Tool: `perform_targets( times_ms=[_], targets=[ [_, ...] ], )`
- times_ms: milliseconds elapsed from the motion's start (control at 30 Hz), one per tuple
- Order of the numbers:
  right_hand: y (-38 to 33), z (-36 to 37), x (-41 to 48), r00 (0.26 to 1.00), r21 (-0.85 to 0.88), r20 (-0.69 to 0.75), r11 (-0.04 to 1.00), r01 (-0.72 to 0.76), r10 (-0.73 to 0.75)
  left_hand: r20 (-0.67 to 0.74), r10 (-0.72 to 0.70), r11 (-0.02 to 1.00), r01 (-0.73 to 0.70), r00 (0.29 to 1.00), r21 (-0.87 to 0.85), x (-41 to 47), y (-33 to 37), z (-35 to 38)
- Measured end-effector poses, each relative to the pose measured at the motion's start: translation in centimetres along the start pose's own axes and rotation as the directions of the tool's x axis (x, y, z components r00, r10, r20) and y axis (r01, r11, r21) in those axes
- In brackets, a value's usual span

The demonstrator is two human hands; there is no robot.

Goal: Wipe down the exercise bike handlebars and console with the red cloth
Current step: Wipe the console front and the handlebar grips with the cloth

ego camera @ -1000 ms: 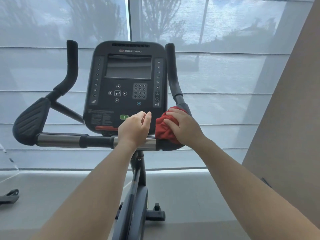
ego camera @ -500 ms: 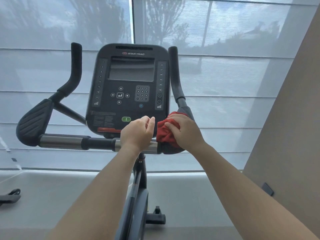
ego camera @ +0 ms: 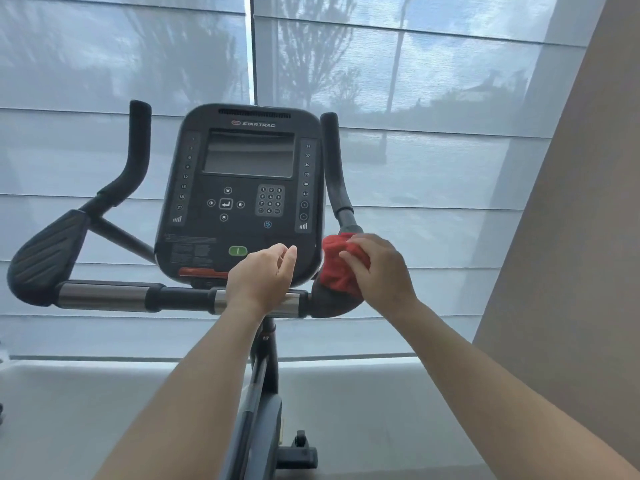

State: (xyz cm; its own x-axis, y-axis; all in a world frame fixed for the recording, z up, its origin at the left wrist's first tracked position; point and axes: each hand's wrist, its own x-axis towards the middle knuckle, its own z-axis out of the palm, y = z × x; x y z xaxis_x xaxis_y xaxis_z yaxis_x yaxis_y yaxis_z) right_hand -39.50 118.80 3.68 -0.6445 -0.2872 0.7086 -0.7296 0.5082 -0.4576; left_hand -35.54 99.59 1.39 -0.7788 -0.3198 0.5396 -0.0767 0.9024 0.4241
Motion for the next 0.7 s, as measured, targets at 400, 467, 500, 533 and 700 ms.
perform_targets(
  times_ms=[400, 467, 500, 533, 700],
  targets=[
    [0.7, 1.1, -0.4, 0.969, -0.146, 0.239, 0.989, -0.030, 0.064, 0.020, -0.001, 1.000, 0.000, 1.000, 0.008, 0.2, 0.1, 0.0],
    [0.6, 1.6, -0.7, 0.968, -0.156, 0.243, 0.988, -0.019, 0.057, 0.021, 0.004, 1.000, -0.004, 1.000, 0.013, 0.2, 0.0, 0.1],
    [0.5, 1.7, -0.3, 0.965, -0.158, 0.255, 0.987, -0.020, 0.060, 0.023, 0.004, 1.000, -0.004, 1.000, 0.014, 0.2, 0.0, 0.1],
    [0.5, 1.8, 0.4, 0.959, -0.163, 0.274, 0.986, -0.021, 0.066, 0.025, 0.003, 1.000, -0.003, 1.000, 0.014, 0.3, -0.1, 0.1],
    [0.9, 2.5, 4.0, 0.937, -0.216, 0.341, 0.976, -0.005, 0.080, 0.041, 0.004, 1.000, -0.004, 0.999, 0.002, 0.0, 0.1, -0.2]
  ],
)
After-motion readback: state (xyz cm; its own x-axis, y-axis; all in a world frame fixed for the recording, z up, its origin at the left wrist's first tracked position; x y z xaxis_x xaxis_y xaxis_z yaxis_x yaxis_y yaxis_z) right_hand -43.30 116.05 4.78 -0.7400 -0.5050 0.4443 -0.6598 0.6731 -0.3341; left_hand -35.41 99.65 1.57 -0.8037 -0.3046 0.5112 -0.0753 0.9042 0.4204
